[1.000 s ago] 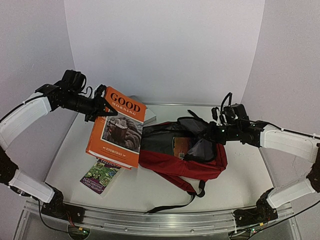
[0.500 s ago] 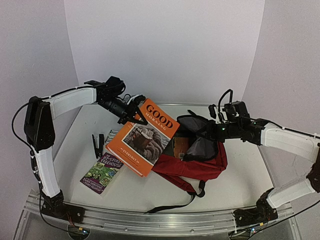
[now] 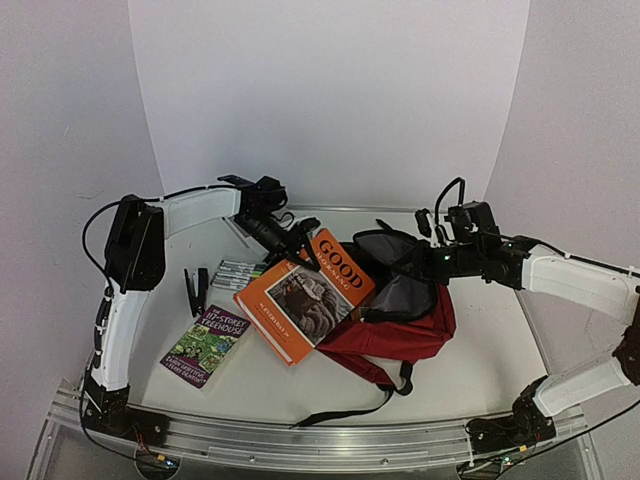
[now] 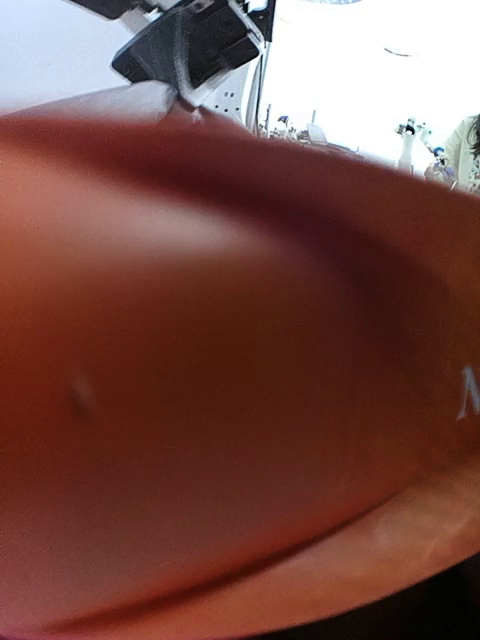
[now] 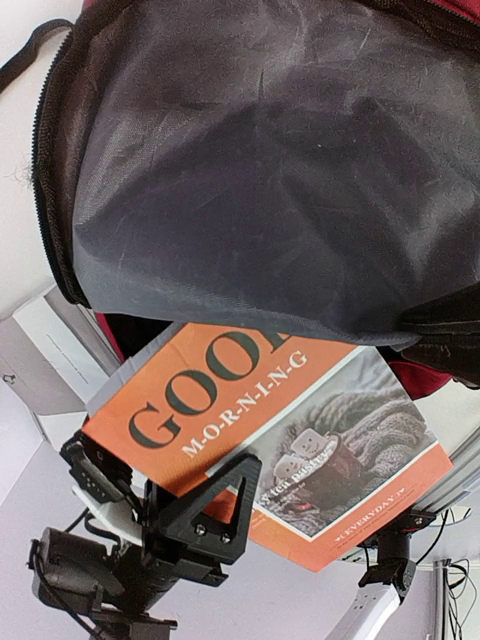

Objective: Pack the student bag
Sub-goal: Place the book in the student bag.

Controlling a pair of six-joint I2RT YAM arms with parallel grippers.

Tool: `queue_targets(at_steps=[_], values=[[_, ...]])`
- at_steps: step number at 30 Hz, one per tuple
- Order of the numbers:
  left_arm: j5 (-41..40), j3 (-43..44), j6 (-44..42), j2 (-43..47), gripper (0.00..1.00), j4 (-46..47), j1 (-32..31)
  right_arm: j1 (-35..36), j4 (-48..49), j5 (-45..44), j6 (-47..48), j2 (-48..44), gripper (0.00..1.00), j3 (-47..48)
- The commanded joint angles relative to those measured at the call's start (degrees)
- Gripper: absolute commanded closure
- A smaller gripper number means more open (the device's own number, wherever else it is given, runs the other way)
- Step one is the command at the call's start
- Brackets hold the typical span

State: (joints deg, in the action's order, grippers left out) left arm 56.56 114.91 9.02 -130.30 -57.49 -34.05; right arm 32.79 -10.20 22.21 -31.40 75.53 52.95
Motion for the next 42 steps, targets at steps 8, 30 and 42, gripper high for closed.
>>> queue_targets(at_steps=[8,30,42], values=[[-16.96,5.35,6.39,-2.49,0.30,8.24,-1.54,0.77,2.56,0.30,-0.21,-2.55,1.00,2.04],[-49.11,-32.41,26.80,37.47,0.00,33.06,0.16,1.05,2.64,-0.41,-0.24,-1.76,1.00,1.36],[-43.49,-75.32,51.84,66.17,0.00,60.09,-0.42,1.79,3.12,-0.87,-0.61,0.44,1.00,2.13]])
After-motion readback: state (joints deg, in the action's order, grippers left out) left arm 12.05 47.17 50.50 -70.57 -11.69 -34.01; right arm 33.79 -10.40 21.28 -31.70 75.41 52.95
